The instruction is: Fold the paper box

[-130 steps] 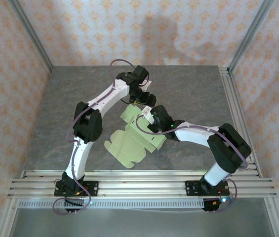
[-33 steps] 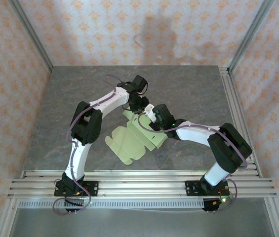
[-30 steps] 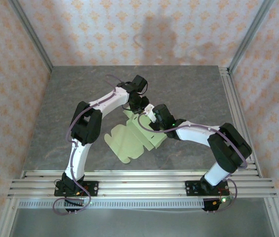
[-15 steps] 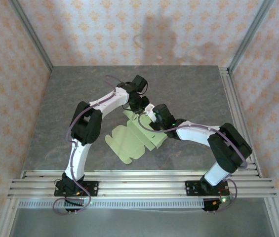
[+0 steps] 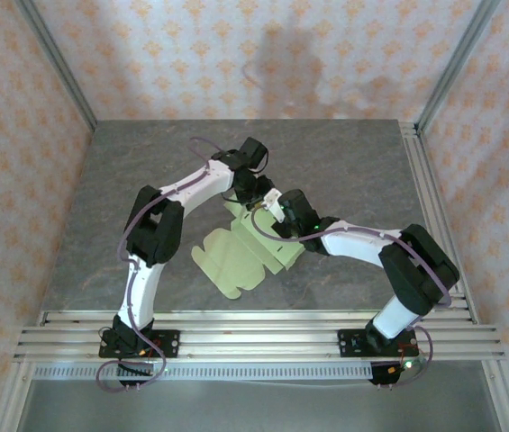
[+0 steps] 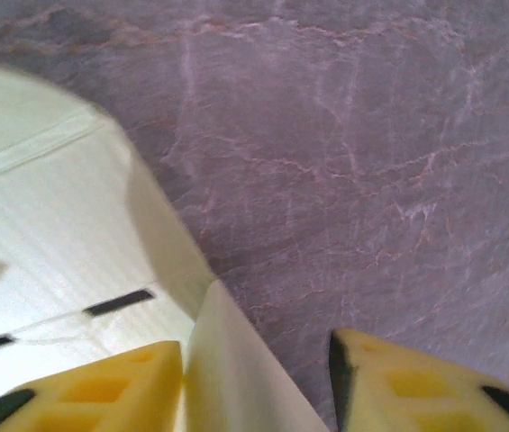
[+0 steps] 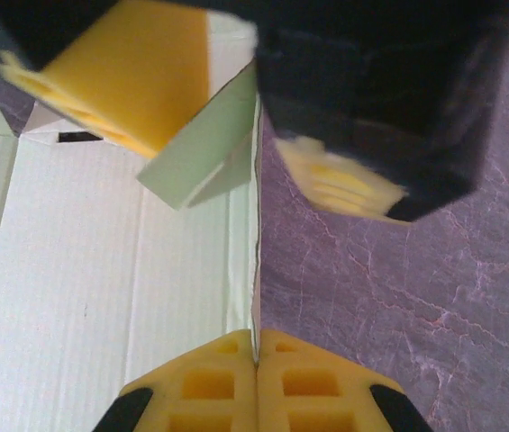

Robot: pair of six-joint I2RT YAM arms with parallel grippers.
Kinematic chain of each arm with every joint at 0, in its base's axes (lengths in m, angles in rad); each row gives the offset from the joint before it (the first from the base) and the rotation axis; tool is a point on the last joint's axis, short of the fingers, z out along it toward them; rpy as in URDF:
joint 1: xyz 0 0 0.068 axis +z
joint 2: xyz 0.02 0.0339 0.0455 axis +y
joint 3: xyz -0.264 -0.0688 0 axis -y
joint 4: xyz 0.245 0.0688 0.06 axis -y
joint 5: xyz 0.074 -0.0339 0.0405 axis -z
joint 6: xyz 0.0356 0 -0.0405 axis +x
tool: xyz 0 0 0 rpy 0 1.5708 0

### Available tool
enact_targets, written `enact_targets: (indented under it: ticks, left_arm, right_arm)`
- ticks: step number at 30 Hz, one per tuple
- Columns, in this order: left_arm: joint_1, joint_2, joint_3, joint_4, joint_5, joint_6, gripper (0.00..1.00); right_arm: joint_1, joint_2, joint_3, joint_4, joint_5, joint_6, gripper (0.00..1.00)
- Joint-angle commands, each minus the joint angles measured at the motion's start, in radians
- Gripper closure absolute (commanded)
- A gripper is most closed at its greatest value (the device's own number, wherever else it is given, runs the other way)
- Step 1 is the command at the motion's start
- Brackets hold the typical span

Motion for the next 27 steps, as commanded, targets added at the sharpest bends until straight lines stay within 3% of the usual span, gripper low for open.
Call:
enact_targets:
  ticks: [1,9,14,27]
  left_arm:
    - [-0.005,-0.106,-0.02,-0.014,-0.056,0.014,0.4]
    - [0.012,-0.267,-0.115,-0.004,-0.187,0.037,0.2]
    - [0.055,-0.364,-0.235,0.073,-0.249,0.032,0.01]
    - [0.161,-0.577,-0.428,0.177,-0.337,0.096,0.0]
  right_arm:
    - [0.0,0.004,0.011,-0.017,0.043,-0.009,1.0]
    - [0.0,0.02,0.031,-0.04,0.074,-0.018,1.0]
    - [0.0,0.027,0.039,-0.053,0.075,-0.015,1.0]
    - [0.005,0.051,0.069,-0.088,0.159,-0.019,1.0]
